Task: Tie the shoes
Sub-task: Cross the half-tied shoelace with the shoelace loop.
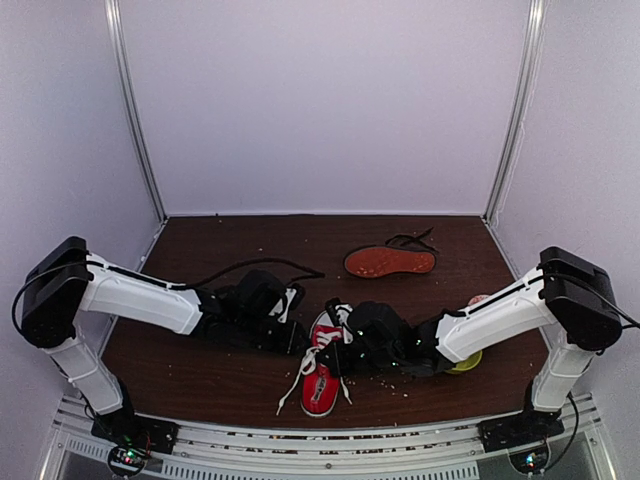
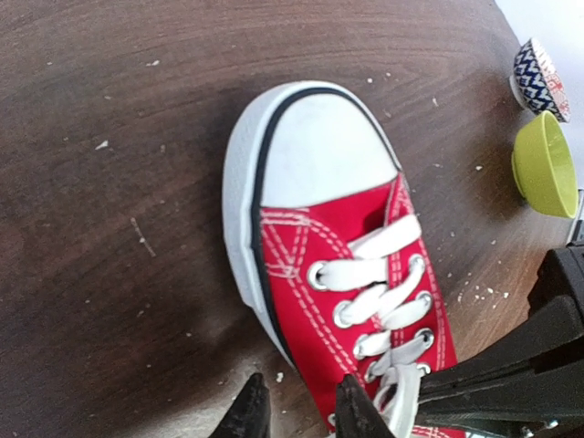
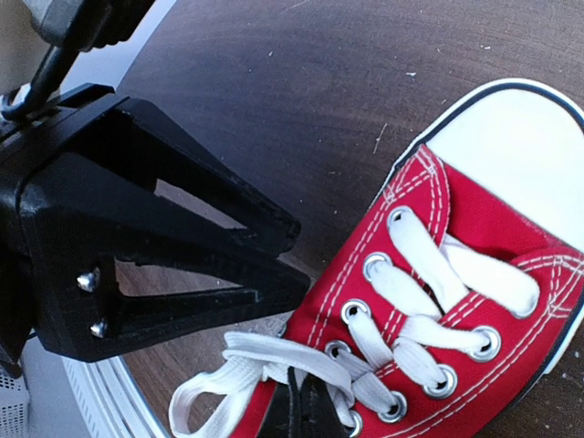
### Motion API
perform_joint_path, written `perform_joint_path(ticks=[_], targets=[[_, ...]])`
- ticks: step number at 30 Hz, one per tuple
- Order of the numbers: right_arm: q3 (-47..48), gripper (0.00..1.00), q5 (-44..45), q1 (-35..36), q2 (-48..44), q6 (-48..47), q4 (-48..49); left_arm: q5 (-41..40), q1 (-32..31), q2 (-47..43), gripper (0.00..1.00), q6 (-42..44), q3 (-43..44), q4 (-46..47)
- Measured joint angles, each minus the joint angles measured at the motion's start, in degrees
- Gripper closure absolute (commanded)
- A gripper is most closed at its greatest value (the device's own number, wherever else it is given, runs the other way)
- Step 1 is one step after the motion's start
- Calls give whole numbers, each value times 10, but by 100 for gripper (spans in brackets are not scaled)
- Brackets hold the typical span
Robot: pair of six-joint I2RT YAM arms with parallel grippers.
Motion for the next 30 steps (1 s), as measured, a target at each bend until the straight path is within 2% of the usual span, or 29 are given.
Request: perform_joint_path(ticks=[22,30], targets=[[0,100,0,0,0,0,0,80,2,2,74,-1,-45,116],[0,100,0,0,0,0,0,88,4,2,70,-7,-55,137]])
